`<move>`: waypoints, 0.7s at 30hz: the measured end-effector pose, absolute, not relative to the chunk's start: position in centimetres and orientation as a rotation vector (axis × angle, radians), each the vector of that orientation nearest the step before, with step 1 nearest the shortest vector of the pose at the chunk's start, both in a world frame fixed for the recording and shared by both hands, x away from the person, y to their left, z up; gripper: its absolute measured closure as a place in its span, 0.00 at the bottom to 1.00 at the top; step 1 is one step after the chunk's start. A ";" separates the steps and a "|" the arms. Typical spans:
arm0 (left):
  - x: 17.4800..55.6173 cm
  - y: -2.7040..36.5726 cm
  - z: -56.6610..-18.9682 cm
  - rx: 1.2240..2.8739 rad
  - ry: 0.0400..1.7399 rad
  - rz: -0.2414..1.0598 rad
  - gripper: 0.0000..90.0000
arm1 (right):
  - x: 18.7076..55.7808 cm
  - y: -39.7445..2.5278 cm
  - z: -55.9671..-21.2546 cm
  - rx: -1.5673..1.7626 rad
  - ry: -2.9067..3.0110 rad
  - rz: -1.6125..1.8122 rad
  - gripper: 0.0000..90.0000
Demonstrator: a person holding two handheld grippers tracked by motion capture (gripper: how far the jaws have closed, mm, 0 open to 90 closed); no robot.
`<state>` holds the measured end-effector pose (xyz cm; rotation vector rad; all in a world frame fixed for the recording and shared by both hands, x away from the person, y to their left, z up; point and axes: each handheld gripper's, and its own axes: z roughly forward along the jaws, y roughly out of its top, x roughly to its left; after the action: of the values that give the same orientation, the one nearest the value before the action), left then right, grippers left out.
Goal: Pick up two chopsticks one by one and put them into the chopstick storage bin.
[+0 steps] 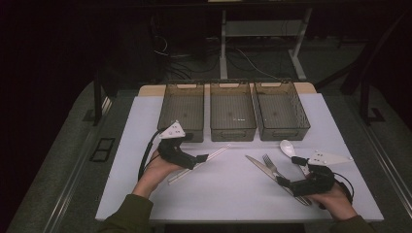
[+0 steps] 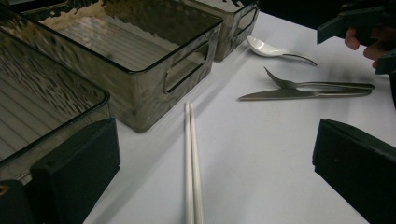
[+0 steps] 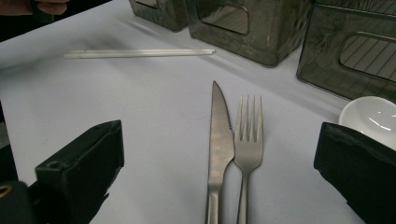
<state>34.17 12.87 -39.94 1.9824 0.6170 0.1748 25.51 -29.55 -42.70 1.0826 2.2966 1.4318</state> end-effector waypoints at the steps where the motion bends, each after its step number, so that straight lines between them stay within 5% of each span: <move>1: 34.2 12.8 -40.1 1.979 0.621 0.173 0.00 | 25.5 -29.5 -42.7 1.083 2.297 1.432 0.02; 21: 34.6 12.5 -41.4 2.041 0.613 0.206 0.46 | 25.4 -29.5 -42.7 1.074 2.310 1.423 0.02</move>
<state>34.61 12.54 -41.41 2.0409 0.6133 0.2062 25.40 -29.50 -42.72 1.0745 2.3095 1.4235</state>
